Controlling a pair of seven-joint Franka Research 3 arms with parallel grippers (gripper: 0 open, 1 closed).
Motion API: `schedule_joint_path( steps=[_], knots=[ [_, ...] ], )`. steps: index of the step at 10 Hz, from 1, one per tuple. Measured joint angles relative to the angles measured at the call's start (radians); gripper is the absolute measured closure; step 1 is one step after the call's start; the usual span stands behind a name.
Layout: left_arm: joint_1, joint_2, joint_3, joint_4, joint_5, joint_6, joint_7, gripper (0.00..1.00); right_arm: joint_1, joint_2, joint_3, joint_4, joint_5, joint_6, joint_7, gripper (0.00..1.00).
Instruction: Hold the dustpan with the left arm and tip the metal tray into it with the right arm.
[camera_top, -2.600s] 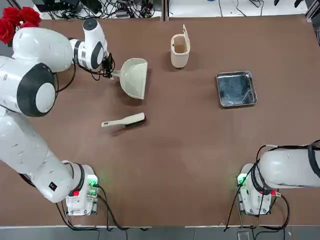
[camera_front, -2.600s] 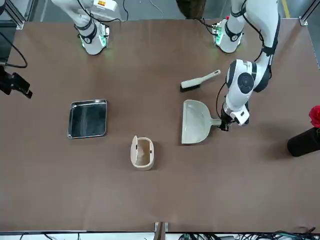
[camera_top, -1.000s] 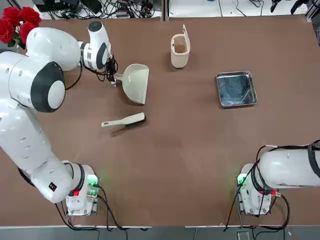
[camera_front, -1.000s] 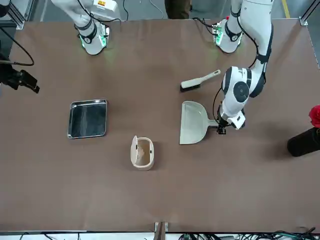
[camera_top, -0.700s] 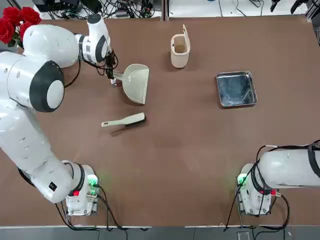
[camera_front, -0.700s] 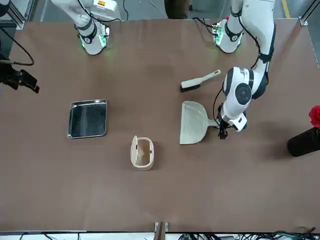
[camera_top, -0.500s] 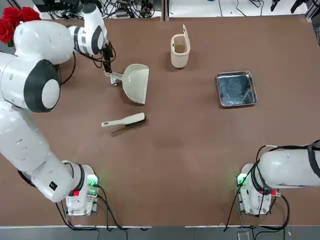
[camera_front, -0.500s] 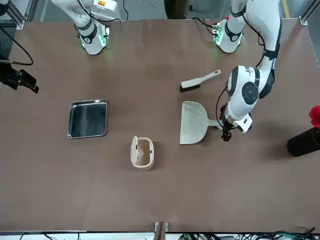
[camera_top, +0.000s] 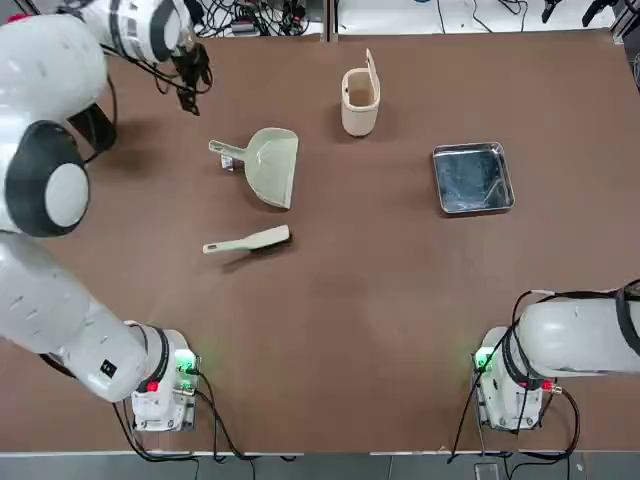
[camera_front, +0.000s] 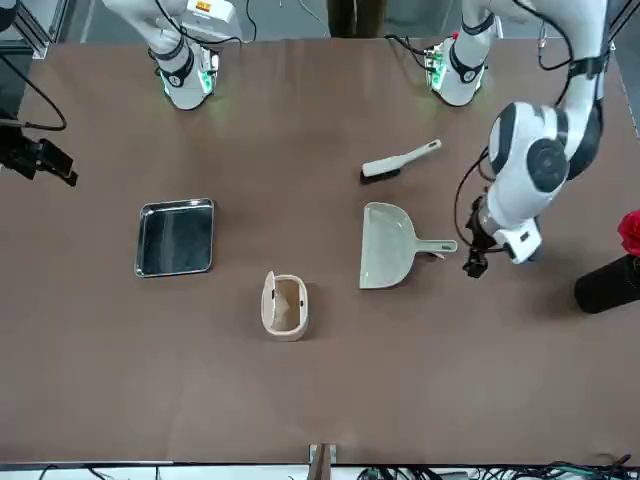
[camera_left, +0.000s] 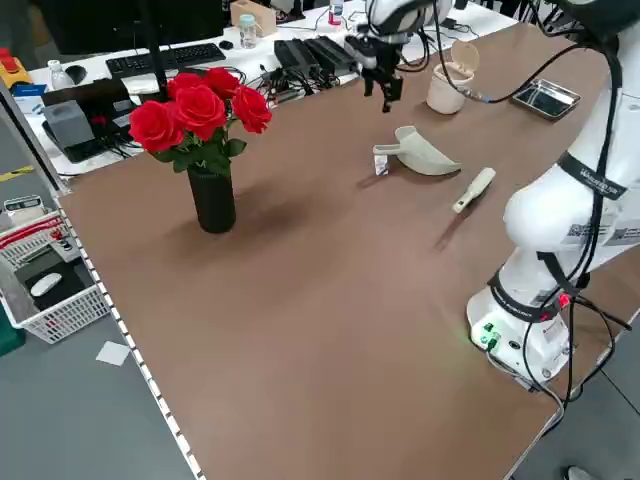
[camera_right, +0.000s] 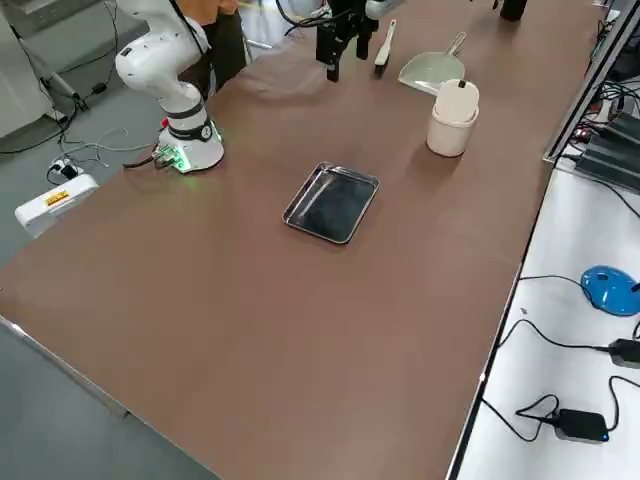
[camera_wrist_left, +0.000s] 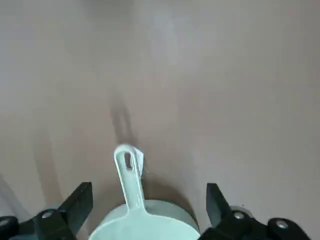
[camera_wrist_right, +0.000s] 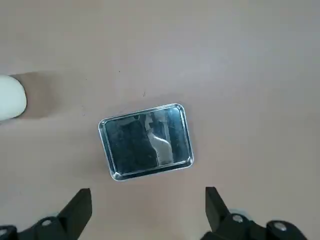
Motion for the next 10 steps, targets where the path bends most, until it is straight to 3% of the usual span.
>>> schedule_joint_path(
  steps=[2, 5, 6, 8, 10],
  knots=[
    [0.122, -0.075, -0.003, 0.010, 0.007, -0.053, 0.203, 0.00, -0.001, 0.000, -0.001, 0.000, 0.000, 0.000, 0.000, 0.00],
    [0.269, -0.093, -0.031, 0.136, 0.002, -0.160, 0.428, 0.00, -0.001, 0.000, -0.001, 0.000, 0.000, -0.002, 0.000, 0.00],
    [0.314, -0.093, -0.071, 0.178, -0.012, -0.175, 0.485, 0.00, -0.001, 0.000, -0.001, 0.000, 0.000, -0.008, 0.000, 0.00],
    [0.456, -0.093, -0.272, 0.252, -0.022, -0.258, 0.601, 0.00, 0.000, 0.000, 0.001, 0.000, 0.000, -0.026, 0.000, 0.00],
    [0.473, -0.091, -0.352, 0.278, -0.016, -0.295, 0.789, 0.00, 0.001, -0.002, 0.006, 0.000, -0.001, -0.034, 0.000, 0.00]
  ],
)
